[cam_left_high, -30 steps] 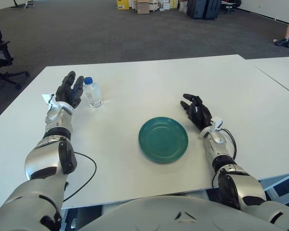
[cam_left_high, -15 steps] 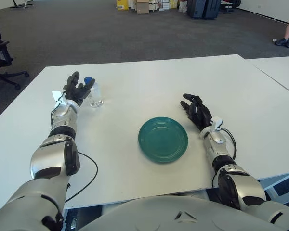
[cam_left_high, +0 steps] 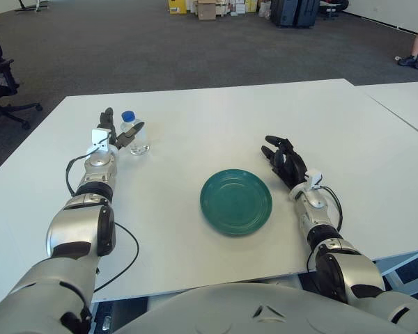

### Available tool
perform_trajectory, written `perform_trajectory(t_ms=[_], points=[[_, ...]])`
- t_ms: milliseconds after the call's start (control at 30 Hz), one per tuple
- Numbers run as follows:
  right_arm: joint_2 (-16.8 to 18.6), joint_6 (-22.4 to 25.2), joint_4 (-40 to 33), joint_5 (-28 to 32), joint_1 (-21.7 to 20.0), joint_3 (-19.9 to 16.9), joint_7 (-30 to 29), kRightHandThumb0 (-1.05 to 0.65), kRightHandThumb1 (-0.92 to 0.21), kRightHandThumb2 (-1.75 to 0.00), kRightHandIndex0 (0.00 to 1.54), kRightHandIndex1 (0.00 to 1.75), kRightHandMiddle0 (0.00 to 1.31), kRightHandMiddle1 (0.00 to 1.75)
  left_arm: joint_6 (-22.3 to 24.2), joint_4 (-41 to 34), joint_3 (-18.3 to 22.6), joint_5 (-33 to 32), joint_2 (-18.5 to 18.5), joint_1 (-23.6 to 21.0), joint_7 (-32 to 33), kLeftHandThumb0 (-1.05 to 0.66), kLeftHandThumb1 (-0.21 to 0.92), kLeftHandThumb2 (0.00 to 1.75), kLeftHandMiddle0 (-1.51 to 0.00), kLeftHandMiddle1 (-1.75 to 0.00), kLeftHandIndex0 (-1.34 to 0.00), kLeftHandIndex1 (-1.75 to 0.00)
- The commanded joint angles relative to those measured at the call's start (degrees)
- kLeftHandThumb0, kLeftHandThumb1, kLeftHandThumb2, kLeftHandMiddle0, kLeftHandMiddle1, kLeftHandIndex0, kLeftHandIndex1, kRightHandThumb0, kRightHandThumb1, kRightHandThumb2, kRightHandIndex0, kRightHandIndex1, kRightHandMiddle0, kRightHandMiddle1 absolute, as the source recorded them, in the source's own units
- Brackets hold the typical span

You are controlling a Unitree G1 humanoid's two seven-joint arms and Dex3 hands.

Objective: Put the bottle into the plate.

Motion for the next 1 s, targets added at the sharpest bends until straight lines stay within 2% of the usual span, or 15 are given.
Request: perform_trajectory(t_ms=[0,300,967], points=[[-0.1,1.7,0.8,0.0,1.6,0.1,0.2,-0.59,-0.92,-0.79,0.33,0.0,0.01,0.95,0.3,0.5,-1.9,2.5,1.1,-1.3,2.6,-0.84,0.81,0.01,-0.12,0.0,0.0,-0.25],[-0.5,1.9,0.7,0.1,1.7,0.1,1.4,-0.61,-0.92,-0.79,0.32,0.0,0.0,0.95,1.8,1.4,-4.6,5.9,1.8,-1.4,6.6,-0.94,0.82,0.02,-0.1,0.0,0.0,-0.24],[-0.6,1.8,1.0,0.3,1.8,-0.3,2.0,-0.59,-0.92,-0.8,0.33,0.01,0.0,0.92,2.4,2.2,-5.0,6.0,1.4,-1.4,6.7,-1.01,0.84,0.02,-0.11,-0.01,0.0,-0.26]])
